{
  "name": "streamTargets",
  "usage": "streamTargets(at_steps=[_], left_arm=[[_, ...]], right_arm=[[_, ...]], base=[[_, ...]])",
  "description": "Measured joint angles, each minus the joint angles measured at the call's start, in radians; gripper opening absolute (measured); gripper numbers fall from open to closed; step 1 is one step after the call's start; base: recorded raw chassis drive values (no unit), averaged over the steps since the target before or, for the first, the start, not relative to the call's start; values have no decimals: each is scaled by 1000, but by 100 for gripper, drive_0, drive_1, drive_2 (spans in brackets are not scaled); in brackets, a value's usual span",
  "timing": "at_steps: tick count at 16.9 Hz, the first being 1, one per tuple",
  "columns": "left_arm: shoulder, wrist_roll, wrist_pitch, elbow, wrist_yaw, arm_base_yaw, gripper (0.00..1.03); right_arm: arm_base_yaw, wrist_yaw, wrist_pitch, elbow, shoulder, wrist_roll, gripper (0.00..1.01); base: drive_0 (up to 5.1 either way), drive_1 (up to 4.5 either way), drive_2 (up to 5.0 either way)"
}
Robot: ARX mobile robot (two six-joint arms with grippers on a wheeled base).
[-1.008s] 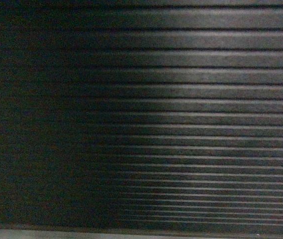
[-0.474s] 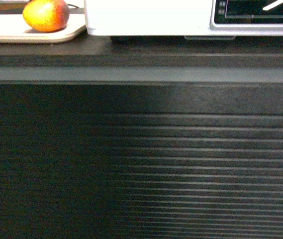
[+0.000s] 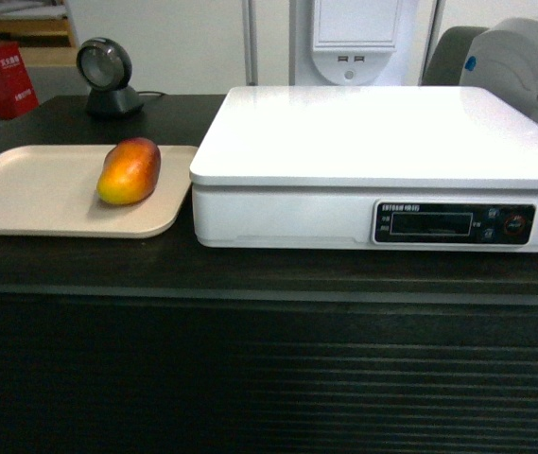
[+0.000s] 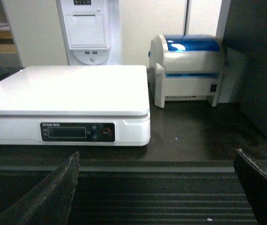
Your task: Place dark red mango on scale at checkout
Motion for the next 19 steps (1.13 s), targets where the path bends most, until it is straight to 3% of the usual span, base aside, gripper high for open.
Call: streamTargets(at_steps=[19], left_arm=[[0,0,0,0,-1,0,98]], right_arm=[[0,0,-1,0,0,-1,98]], base=[[0,0,0]])
